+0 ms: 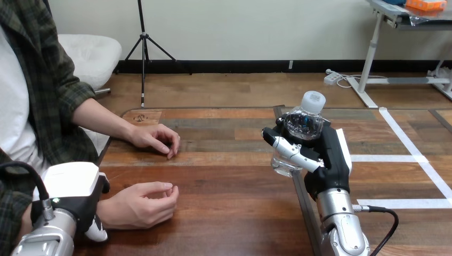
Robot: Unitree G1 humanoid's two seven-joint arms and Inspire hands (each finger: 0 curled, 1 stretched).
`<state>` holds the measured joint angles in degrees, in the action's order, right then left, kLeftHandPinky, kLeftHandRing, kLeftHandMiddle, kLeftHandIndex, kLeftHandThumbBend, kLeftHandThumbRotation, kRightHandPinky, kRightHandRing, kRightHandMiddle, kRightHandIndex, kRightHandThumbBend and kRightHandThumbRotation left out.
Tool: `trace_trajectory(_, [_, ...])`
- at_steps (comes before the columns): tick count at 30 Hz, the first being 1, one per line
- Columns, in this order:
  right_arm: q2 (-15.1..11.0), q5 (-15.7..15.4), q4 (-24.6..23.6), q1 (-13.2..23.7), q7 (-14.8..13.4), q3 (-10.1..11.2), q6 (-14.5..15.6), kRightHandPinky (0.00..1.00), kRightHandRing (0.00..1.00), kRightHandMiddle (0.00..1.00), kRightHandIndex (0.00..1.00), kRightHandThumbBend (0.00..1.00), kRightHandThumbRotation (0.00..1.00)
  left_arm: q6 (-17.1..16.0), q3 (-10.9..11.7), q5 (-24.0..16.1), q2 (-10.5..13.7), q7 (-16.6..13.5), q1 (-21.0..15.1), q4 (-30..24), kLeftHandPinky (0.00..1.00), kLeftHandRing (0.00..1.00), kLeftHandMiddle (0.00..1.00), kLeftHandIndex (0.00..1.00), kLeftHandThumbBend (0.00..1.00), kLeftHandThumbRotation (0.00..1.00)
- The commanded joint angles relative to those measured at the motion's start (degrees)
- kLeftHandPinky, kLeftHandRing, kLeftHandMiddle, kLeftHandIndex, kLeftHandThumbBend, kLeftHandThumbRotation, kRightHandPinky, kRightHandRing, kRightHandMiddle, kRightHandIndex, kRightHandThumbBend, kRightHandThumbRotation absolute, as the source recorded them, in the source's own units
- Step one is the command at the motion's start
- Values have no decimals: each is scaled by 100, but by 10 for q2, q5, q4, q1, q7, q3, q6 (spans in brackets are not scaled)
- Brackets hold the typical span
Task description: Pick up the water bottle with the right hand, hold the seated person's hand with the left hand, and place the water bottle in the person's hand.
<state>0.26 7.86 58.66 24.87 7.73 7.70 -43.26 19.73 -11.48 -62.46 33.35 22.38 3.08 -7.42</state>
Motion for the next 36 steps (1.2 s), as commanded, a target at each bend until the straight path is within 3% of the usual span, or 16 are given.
trace_trajectory(1, [3,-2,-47,32,-4,1,-10,50,45,42,39,66,0,-16,-30,21,0,30,12,27,68,74,77,77,89,0])
trace_trajectory(10, [3,3,-46,34,0,3,-8,48,45,42,39,66,0,-25,-24,51,7,67,12,21,75,80,82,81,90,0])
trace_trajectory(20, [1,5,-42,36,5,4,-12,48,45,41,39,65,0,-25,-30,56,13,82,7,23,80,83,85,84,91,0])
trace_trajectory(27, [1,5,-42,37,5,4,-12,47,45,41,39,66,0,-30,-34,51,12,71,6,24,79,82,84,83,89,0])
trace_trajectory(36, [1,7,-44,38,5,5,-7,46,45,41,38,66,0,-17,-37,41,1,50,7,26,69,75,78,78,87,0])
